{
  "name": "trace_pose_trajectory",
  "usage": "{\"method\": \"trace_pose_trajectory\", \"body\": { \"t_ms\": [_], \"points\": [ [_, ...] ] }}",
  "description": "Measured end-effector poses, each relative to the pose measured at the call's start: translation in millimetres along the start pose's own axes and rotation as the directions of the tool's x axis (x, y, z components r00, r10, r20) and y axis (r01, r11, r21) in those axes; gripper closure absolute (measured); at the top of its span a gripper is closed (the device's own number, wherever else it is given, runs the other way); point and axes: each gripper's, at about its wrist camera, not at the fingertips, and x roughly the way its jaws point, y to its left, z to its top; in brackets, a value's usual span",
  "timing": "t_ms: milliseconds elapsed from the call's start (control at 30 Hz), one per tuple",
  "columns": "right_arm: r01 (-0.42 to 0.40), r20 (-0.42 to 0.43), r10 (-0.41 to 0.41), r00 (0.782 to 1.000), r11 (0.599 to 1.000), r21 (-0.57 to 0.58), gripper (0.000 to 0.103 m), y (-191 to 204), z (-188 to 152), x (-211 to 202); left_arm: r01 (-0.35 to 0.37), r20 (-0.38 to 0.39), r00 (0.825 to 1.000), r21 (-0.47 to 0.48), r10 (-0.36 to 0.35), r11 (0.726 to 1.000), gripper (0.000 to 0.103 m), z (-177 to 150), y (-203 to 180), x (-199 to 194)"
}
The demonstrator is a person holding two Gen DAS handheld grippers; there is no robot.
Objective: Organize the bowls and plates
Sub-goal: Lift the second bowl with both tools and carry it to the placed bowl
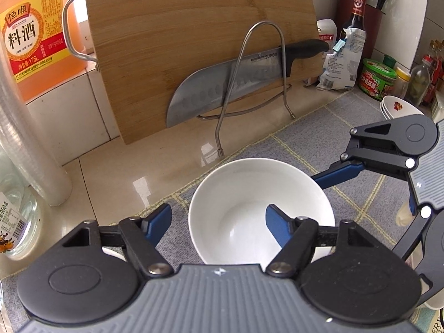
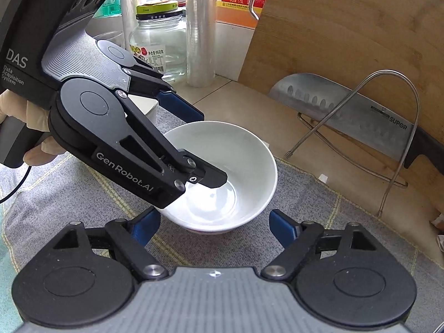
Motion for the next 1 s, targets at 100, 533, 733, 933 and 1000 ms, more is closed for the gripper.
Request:
{"method": "trace_pose_trajectory", "body": {
  "t_ms": [100,533,733,933,1000],
  "points": [
    [-0.008,0.002,0.008,1.000,1.000,0.004,0.018,-0.5,-0.8,1.0,0.008,-0.004,1.000,0.000,-0.008,1.000,0.035,0.5,-0.3,1.9],
    [-0.006,0.015,0.006,1.000,1.000,-0.011,0.020,3.2,-1.2,-0.3,0.042,-0.004,0.999,-0.014,-0.042,0.999,0.048,2.8,-0.7,5.4],
    [-0.001,0.020,0.002,1.000,1.000,-0.019,0.020,5.4,-1.1,-2.0,0.046,0.001,0.999,-0.023,-0.046,0.999,0.049,3.0,0.1,4.8],
    [0.002,0.010,-0.001,1.000,1.000,-0.020,0.021,4.9,-0.6,-1.2,0.048,0.006,0.999,-0.010,-0.047,0.999,0.049,3.7,-3.2,0.9],
    [0.005,0.004,-0.005,1.000,1.000,-0.022,0.021,5.1,-0.1,-1.0,0.049,0.007,0.999,-0.005,-0.049,0.999,0.049,3.9,-4.8,-1.3]
  ]
}}
